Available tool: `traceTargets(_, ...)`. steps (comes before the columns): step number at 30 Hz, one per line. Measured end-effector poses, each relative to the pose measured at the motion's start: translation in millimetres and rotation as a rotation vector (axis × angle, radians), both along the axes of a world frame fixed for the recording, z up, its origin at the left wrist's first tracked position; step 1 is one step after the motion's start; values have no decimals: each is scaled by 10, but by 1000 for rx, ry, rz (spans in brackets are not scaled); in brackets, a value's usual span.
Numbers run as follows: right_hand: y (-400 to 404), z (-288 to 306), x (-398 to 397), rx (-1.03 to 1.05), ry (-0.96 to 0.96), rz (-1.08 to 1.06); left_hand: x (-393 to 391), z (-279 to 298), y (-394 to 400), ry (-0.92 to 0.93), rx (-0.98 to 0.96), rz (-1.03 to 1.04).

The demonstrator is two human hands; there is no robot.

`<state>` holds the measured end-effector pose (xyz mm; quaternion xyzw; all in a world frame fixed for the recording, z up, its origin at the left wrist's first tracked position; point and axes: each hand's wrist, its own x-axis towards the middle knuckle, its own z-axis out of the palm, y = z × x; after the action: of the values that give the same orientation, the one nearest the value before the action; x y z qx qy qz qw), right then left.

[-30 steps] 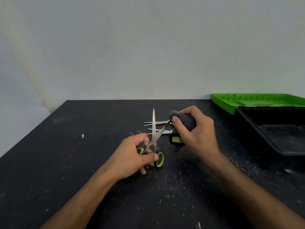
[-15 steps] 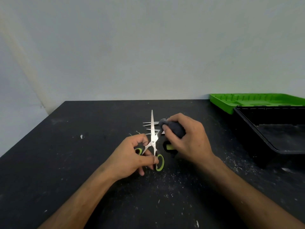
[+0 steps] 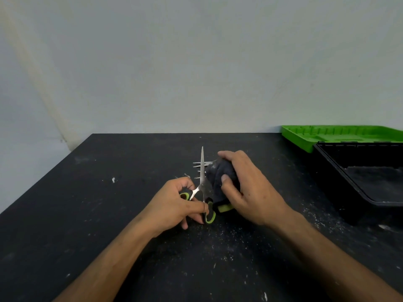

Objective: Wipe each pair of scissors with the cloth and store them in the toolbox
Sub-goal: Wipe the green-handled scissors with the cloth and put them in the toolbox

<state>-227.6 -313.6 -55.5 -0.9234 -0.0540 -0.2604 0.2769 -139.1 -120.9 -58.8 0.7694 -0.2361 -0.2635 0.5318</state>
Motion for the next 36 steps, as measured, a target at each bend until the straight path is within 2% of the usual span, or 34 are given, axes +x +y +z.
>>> traceTargets(3,-30,-34,35,69,5,-23,2,3,2,3,-1,4)
traceTargets(9,-118,-42,90,206,-154,-109,12,25,17,-11,2,21)
traceTargets(11,-148,-12,95,280,-154,-108,15,39,25,-18,9,29)
traceTargets(15,-185,38,68,569,2,24,8,47,22,-28,41,34)
traceTargets(20,-202,20,64,444,75,40,-1,33,8,-38,50,16)
traceTargets(24,-251,90,28,553,389,41,-5,40,15,-42,46,18)
traceTargets(26,-302,79,34,554,449,63,-3,39,20,-42,44,19)
traceTargets(31,-350,-4,89,709,285,133,-4,39,22,-47,39,22)
traceTargets(36,-300,59,81,599,44,67,0,36,23,-67,44,27)
